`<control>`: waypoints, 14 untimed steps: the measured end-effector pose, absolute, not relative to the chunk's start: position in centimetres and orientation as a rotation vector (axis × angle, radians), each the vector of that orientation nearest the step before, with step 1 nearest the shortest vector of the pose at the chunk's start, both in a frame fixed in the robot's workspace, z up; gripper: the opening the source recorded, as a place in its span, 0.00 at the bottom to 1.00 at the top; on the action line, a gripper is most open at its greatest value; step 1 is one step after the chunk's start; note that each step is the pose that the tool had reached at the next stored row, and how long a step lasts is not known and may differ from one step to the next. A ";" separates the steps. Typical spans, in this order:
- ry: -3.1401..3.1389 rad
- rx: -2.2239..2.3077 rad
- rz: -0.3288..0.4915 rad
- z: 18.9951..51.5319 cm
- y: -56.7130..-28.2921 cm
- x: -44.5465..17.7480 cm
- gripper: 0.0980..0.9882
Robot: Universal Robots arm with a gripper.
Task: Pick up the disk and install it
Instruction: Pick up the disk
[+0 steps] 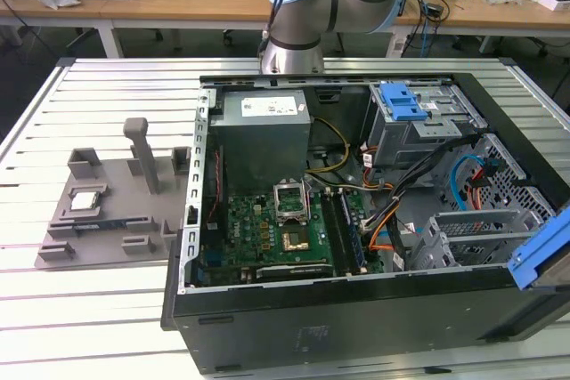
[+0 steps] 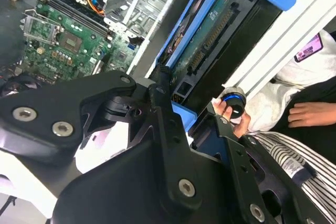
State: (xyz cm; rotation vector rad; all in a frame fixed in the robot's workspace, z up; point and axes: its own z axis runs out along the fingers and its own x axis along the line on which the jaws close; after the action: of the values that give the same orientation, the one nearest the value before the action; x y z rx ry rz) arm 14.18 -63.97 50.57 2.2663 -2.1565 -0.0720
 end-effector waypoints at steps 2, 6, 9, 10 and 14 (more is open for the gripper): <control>-2.157 2.267 -0.072 50.5 -63.2 14.2 0.30; -2.157 2.267 -0.073 50.4 -61.8 14.2 0.30; -2.157 2.267 -0.073 50.2 -60.7 14.2 0.30; -2.157 2.267 -0.072 50.2 -60.5 14.2 0.30; -2.157 2.267 -0.072 50.0 -59.5 14.2 0.30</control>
State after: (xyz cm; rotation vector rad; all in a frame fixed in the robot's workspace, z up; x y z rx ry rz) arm 14.18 -59.52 50.04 2.2665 -2.1567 -0.0724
